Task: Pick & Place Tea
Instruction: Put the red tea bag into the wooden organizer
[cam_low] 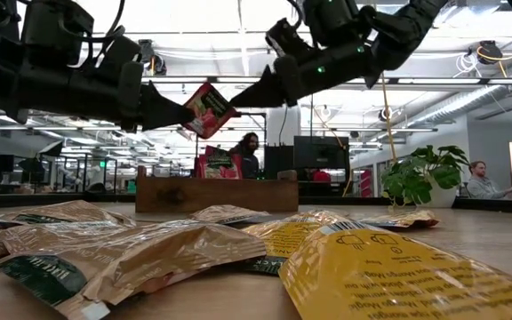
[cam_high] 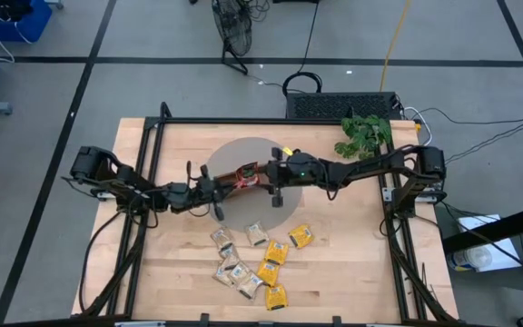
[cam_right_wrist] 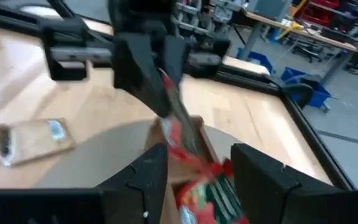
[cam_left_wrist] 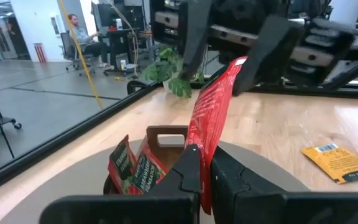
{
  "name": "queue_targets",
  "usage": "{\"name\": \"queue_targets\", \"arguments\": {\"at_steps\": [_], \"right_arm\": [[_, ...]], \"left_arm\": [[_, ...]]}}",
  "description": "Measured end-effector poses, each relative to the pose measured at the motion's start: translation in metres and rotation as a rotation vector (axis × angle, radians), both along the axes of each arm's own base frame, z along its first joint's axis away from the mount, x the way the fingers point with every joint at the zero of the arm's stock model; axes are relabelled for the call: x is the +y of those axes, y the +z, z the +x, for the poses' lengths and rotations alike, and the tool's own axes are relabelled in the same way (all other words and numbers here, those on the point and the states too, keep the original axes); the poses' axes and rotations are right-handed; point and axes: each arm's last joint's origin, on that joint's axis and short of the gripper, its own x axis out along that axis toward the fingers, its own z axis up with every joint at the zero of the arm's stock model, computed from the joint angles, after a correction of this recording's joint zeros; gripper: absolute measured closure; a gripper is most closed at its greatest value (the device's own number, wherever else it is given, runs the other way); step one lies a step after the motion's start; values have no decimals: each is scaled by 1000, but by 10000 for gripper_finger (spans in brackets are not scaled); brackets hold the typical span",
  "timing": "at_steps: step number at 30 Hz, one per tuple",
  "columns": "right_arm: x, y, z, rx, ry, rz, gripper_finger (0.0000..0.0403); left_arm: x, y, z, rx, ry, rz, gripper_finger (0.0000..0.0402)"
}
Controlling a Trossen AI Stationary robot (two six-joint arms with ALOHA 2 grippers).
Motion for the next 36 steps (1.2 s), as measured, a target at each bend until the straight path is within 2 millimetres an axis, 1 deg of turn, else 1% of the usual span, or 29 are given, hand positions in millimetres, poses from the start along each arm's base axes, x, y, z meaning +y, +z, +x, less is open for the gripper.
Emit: {"name": "queue_targets", "arguments": {"at_steps": [3, 7, 10, 14, 16, 18, 19, 20, 24, 27, 29, 31, 36], "right_arm": [[0, 2, 7, -15, 16, 3, 243], [-1, 0, 16, 6, 71, 33, 244], [-2, 4, 19, 25, 74, 30, 255], [-2, 3, 19, 31, 94, 35, 288], [-2, 5, 20, 15, 101, 34, 318], [-1, 5, 20, 12, 118, 38, 363], [-1, 2, 21, 19, 126, 41, 382], [-1, -1, 22, 16, 130, 42, 392], [-2, -16, 27, 54, 119, 62, 401], [-2, -19, 29, 96, 87, 53, 402], [-1, -14, 31, 129, 55, 11, 402], [1, -5, 32, 182, 14, -42, 402], [9, 24, 40, 346, -67, -175, 403]], "left_arm": [[0, 0, 0, 1, -6, -5, 391], [0, -1, 0, 0, -21, -23, 391], [0, -1, 0, 4, -21, -24, 391], [0, -2, 0, 12, -21, -22, 391], [0, -2, 0, 11, -19, -23, 391], [1, -2, 0, 11, -17, -23, 391], [1, -2, 0, 11, -17, -23, 391], [1, -2, 0, 12, -15, -23, 391], [2, -2, 0, 17, -5, -23, 391], [2, -3, 0, 25, -6, -22, 391], [3, -4, 0, 28, 2, -24, 389], [3, -4, 0, 33, 8, -24, 378], [2, -3, 0, 12, 3, -48, 331]]}}
